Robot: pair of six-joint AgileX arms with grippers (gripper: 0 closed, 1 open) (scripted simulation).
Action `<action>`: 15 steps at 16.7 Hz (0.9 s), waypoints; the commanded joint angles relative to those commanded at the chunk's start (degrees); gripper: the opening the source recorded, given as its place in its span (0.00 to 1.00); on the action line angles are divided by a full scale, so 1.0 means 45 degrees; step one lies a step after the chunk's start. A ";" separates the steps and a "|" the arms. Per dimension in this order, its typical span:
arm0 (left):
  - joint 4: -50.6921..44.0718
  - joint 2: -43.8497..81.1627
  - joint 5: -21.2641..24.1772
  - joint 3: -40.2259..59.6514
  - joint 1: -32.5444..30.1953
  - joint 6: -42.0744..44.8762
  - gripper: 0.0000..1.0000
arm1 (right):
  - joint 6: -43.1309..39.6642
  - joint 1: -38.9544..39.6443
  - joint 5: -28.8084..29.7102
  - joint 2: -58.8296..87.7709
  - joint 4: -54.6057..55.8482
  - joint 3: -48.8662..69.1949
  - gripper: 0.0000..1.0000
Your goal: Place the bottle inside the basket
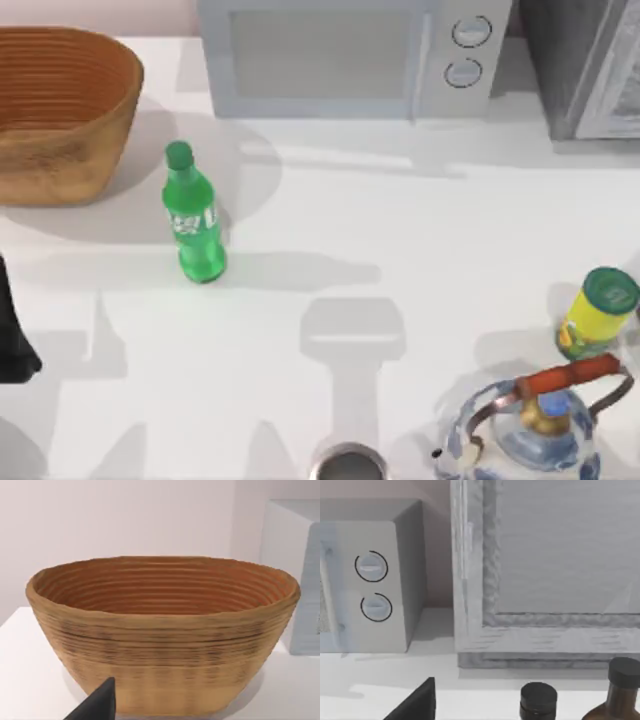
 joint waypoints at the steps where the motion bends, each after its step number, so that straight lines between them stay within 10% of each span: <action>1: 0.0000 0.0000 0.0000 0.0000 0.0000 0.0000 1.00 | 0.0000 0.0000 0.0000 0.0000 0.0000 0.0000 1.00; 8: 0.2211 0.2823 0.1793 0.0564 -0.0260 0.0492 1.00 | 0.0000 0.0000 0.0000 0.0000 0.0000 0.0000 1.00; 15: 0.7571 1.1378 0.5298 0.2057 -0.0196 0.1501 1.00 | 0.0000 0.0000 0.0000 0.0000 0.0000 0.0000 1.00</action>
